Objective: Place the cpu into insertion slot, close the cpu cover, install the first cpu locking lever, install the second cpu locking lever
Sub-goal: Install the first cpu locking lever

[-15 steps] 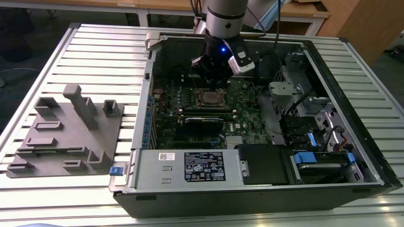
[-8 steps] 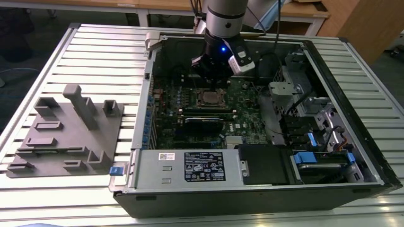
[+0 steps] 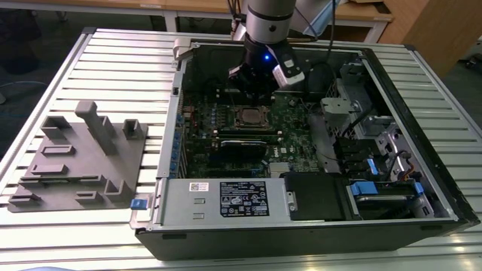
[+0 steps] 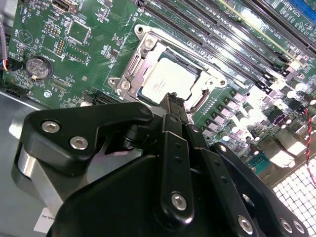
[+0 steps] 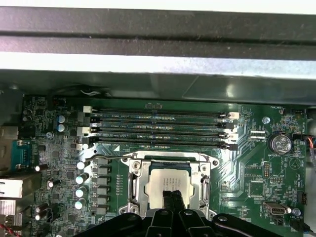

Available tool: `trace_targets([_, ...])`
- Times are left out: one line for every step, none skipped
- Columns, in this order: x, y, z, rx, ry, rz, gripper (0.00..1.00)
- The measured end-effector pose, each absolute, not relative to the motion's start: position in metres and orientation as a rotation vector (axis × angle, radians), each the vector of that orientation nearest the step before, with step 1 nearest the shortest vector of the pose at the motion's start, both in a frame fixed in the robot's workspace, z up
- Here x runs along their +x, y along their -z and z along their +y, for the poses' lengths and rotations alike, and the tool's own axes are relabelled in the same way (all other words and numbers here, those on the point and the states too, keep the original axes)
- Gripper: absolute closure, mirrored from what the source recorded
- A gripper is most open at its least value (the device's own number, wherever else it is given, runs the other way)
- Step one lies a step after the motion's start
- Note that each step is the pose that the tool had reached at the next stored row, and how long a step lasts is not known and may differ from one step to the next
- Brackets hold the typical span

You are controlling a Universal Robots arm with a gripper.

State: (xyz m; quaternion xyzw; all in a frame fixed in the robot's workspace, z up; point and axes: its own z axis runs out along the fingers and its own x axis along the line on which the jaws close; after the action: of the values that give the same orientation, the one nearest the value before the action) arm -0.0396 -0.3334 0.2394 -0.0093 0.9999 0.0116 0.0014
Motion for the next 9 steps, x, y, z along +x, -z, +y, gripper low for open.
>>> trace_targets([-0.0396,-0.2395,-0.3334,-0.029,-0.037,3.138,0.89])
trace_targets([-0.0396,-0.2395,-0.3334,-0.029,-0.037,3.138,0.89])
trace_targets([-0.0396,-0.2395,-0.3334,-0.029,-0.037,3.138,0.89])
trace_targets([-0.0396,-0.2396,-0.3334,-0.029,-0.037,3.138,0.89])
trace_targets([-0.0397,-0.2396,-0.3334,-0.029,-0.036,3.138,0.89])
trace_targets([-0.0396,-0.2397,-0.3334,-0.029,-0.036,3.138,0.89])
trace_targets([-0.0396,-0.2396,-0.3334,-0.029,-0.037,3.138,0.89])
trace_targets([-0.0396,-0.2397,-0.3334,-0.029,-0.037,3.138,0.89])
trace_targets([-0.0397,-0.2401,-0.3335,-0.029,-0.036,3.139,0.89])
